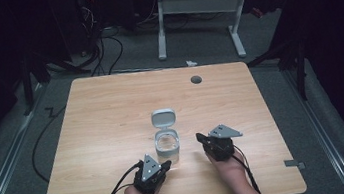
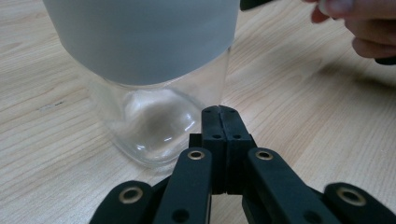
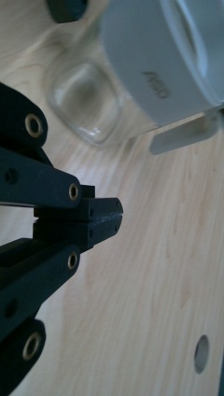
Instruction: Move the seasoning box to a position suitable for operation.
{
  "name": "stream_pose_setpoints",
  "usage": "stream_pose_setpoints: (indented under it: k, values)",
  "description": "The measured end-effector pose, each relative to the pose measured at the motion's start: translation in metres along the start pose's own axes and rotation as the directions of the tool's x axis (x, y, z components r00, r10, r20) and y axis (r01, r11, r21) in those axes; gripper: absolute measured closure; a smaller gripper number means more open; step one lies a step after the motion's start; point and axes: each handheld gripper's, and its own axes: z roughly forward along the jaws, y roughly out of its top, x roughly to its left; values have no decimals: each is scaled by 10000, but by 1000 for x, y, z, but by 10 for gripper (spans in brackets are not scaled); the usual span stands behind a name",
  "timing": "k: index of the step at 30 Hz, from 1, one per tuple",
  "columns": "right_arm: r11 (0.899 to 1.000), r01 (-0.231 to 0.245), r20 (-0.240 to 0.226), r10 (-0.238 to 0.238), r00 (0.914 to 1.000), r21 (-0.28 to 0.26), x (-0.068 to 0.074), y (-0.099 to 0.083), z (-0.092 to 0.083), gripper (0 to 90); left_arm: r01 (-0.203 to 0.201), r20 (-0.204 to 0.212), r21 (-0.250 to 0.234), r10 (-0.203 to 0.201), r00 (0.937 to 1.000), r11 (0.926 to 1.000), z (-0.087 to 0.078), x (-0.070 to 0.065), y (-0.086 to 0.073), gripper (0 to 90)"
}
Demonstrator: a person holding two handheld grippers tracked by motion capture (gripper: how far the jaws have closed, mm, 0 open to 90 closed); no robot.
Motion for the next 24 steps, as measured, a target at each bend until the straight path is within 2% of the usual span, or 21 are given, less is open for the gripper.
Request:
stream_pose_setpoints:
  k: [9,15,24]
  values:
    - [9996,-155,-29,155,9999,-253,1,31,19,900,32,-83,-124,-34,10000,9999,0,0,0,900]
    - [9996,7,-48,-9,10000,-268,6,48,32,899,117,-128,-140,-118,9998,9998,1,1,1,900]
    - [9985,273,-184,-282,9994,-478,13,73,43,896,490,-169,-125,-492,9986,9987,1,4,4,900]
